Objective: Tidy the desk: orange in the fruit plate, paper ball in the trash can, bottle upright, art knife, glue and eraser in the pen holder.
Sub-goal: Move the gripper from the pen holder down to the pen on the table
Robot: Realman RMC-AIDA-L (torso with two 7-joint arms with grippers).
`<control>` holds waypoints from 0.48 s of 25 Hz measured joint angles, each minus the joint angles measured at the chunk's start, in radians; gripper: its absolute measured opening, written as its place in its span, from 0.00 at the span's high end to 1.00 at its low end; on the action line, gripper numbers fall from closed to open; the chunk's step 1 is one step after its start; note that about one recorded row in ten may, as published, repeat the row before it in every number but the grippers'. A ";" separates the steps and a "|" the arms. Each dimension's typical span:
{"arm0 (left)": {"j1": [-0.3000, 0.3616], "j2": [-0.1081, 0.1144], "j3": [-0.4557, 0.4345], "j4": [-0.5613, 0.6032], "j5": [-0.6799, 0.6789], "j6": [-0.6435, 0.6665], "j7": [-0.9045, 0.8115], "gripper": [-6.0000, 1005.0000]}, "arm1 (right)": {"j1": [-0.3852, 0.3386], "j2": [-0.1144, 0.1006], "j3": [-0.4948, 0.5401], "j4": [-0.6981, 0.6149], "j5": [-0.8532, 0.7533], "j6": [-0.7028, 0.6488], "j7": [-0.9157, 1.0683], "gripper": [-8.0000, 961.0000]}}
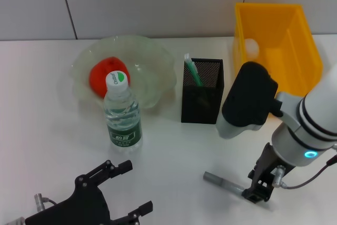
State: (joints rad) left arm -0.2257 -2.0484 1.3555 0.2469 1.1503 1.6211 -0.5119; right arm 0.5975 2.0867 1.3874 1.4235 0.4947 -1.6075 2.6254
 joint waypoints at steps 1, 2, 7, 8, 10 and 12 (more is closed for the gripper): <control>0.000 0.000 0.000 0.000 0.000 0.000 0.000 0.17 | 0.000 0.000 -0.010 -0.007 0.000 0.009 0.004 0.54; 0.000 0.000 0.000 0.000 0.000 0.000 0.000 0.17 | 0.000 0.000 -0.025 -0.020 0.000 0.022 0.007 0.54; 0.000 0.001 -0.001 0.000 0.000 -0.002 -0.001 0.17 | 0.006 0.000 -0.040 -0.044 0.005 0.043 0.010 0.56; 0.000 0.001 -0.001 0.000 0.000 -0.002 -0.001 0.17 | 0.006 0.000 -0.040 -0.044 0.005 0.043 0.010 0.57; 0.000 0.001 -0.001 0.000 0.000 -0.005 -0.002 0.17 | 0.006 0.000 -0.041 -0.045 0.006 0.046 0.010 0.57; 0.000 0.001 0.001 0.000 0.000 -0.006 -0.002 0.17 | 0.007 0.000 -0.046 -0.050 0.007 0.047 0.011 0.60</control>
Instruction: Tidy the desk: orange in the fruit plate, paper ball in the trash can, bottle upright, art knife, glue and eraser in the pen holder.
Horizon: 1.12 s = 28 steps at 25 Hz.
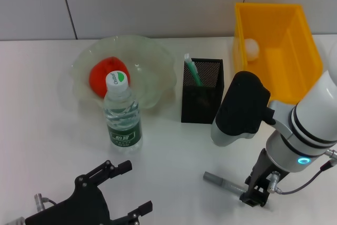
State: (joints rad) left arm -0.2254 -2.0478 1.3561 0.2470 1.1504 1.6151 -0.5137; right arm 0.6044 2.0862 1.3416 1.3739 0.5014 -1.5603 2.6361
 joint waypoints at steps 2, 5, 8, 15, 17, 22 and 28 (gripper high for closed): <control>0.000 0.000 0.001 0.001 0.000 0.000 0.000 0.17 | 0.000 0.000 -0.001 -0.003 0.000 0.000 0.000 0.62; -0.001 0.000 0.000 0.002 0.000 -0.001 0.000 0.17 | 0.004 0.000 -0.001 -0.018 0.001 0.001 0.001 0.66; -0.001 0.000 -0.004 0.002 0.000 -0.001 0.000 0.17 | 0.005 0.000 -0.001 -0.019 0.001 0.002 0.001 0.69; -0.002 0.000 -0.006 0.001 0.000 -0.001 0.000 0.17 | 0.004 -0.001 -0.004 -0.011 0.003 -0.007 -0.013 0.71; -0.002 0.000 -0.006 0.000 0.000 0.000 0.000 0.17 | 0.003 -0.001 -0.004 -0.010 0.003 -0.008 -0.015 0.75; -0.002 0.000 -0.006 0.000 0.001 0.000 0.000 0.17 | -0.002 -0.003 0.004 0.013 0.006 -0.022 -0.019 0.83; -0.002 0.001 -0.006 0.006 0.002 0.004 -0.006 0.17 | -0.033 -0.008 0.091 0.165 -0.030 -0.088 -0.094 0.85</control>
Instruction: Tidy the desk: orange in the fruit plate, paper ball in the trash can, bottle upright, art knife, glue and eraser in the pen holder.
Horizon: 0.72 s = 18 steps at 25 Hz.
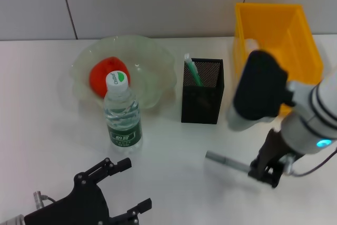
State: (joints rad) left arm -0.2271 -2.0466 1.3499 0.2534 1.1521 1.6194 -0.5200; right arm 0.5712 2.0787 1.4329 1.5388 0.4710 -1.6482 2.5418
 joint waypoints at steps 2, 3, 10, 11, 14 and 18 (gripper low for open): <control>0.000 0.000 0.000 0.000 0.000 0.000 0.000 0.17 | -0.026 0.000 0.020 0.083 -0.034 -0.022 -0.060 0.85; 0.000 0.000 0.000 0.002 0.000 0.000 -0.004 0.17 | -0.037 0.000 0.024 0.117 -0.049 -0.033 -0.084 0.85; 0.001 -0.005 -0.012 0.003 -0.004 0.000 -0.004 0.17 | -0.084 0.000 0.041 0.372 -0.202 -0.098 -0.294 0.85; 0.001 -0.006 -0.012 0.003 -0.003 0.001 -0.004 0.17 | -0.091 0.001 0.043 0.409 -0.229 -0.093 -0.320 0.85; 0.002 -0.008 -0.012 0.003 -0.003 0.001 -0.004 0.17 | -0.103 0.002 0.030 0.484 -0.338 -0.049 -0.368 0.86; 0.002 -0.010 -0.012 0.002 -0.006 0.002 -0.005 0.17 | -0.116 0.002 -0.043 0.481 -0.504 0.066 -0.417 0.86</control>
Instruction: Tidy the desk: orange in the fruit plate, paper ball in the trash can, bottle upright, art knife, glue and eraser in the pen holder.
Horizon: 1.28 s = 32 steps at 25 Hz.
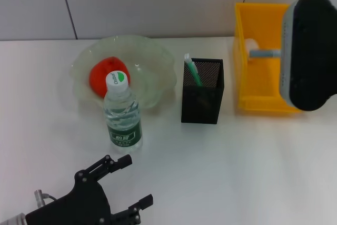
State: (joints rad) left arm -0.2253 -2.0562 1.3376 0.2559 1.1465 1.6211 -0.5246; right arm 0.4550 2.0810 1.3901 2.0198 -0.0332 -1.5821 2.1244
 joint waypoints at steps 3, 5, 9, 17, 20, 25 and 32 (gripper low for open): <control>0.000 -0.001 0.000 -0.005 -0.001 0.001 0.000 0.17 | -0.029 0.000 -0.078 -0.004 -0.087 0.102 -0.047 0.86; -0.001 -0.002 0.000 -0.005 -0.001 0.001 0.000 0.17 | -0.033 0.000 -0.121 -0.008 -0.121 0.138 -0.081 0.86; -0.002 -0.005 -0.001 -0.005 -0.003 -0.002 0.000 0.17 | -0.010 -0.002 -0.162 -0.058 -0.146 0.201 -0.140 0.86; -0.008 -0.008 -0.020 -0.002 -0.005 -0.001 -0.016 0.17 | 0.063 -0.004 -0.198 -0.248 -0.153 0.364 -0.221 0.86; -0.008 -0.010 -0.026 -0.007 -0.005 -0.001 -0.016 0.17 | 0.102 -0.010 -0.235 -0.317 -0.160 0.376 -0.222 0.86; -0.008 -0.014 -0.026 -0.008 -0.006 -0.001 -0.016 0.17 | 0.156 -0.024 -0.277 -0.418 -0.200 0.398 -0.216 0.86; -0.008 -0.015 -0.026 -0.009 -0.020 0.001 -0.015 0.17 | 0.203 -0.031 -0.293 -0.478 -0.200 0.409 -0.211 0.86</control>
State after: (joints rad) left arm -0.2331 -2.0714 1.3115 0.2469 1.1264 1.6218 -0.5400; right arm 0.6581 2.0501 1.0966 1.5420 -0.2328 -1.1729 1.9134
